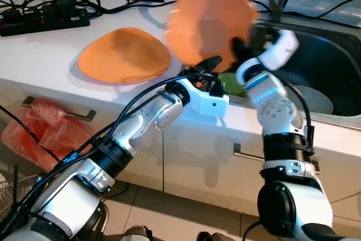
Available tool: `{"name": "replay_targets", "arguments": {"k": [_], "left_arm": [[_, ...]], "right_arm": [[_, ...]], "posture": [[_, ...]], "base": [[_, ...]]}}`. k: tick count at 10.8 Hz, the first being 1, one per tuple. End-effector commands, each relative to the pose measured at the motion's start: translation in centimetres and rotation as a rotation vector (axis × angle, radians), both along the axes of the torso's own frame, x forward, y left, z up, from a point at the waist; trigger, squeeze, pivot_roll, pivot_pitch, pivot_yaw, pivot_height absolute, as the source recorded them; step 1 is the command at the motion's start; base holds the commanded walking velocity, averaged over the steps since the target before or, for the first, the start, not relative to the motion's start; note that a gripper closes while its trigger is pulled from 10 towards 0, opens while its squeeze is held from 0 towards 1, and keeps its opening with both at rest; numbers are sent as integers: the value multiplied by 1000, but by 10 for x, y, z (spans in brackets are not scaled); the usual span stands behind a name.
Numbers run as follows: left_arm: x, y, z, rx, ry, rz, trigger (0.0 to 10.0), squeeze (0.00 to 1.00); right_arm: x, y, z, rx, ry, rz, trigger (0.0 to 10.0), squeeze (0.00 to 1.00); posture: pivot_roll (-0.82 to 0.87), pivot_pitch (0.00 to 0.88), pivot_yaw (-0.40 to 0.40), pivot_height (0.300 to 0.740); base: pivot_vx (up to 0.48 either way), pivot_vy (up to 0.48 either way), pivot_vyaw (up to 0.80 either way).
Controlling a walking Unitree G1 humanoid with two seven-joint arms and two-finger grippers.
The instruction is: Kitchen organization
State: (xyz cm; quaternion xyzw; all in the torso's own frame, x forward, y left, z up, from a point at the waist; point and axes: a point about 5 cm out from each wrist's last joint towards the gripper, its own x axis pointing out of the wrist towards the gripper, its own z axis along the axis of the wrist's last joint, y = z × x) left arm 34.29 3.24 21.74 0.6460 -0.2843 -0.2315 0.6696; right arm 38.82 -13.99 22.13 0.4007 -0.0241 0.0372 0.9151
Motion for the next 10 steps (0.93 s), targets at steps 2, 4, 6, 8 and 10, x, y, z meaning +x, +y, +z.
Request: {"name": "replay_targets", "arguments": {"k": [2,4,6,8,10], "left_arm": [[-2,3,-1,-19,11,14,10000,0],[-4,7,-7,-37,50,29,10000,0],[2,22,-9,-191,149,114,10000,0],[12,46,-8,-466,278,251,10000,0],[20,80,-7,-918,453,377,10000,0]], "right_arm": [[3,-20,13,46,-35,-128,0,0],[4,-33,12,68,-16,-235,0,0],[3,-43,12,-46,-30,-311,0,0],[1,-46,11,-216,-60,-354,0,0],[-1,-46,6,-404,-95,-384,0,0]], "posture": [[77,79,-41,740],[80,85,-43,740],[81,85,-43,740],[78,88,-42,740],[81,88,-43,740]], "base": [[0,0,0],[0,0,0],[0,0,0],[0,0,0],[0,0,0]]}}
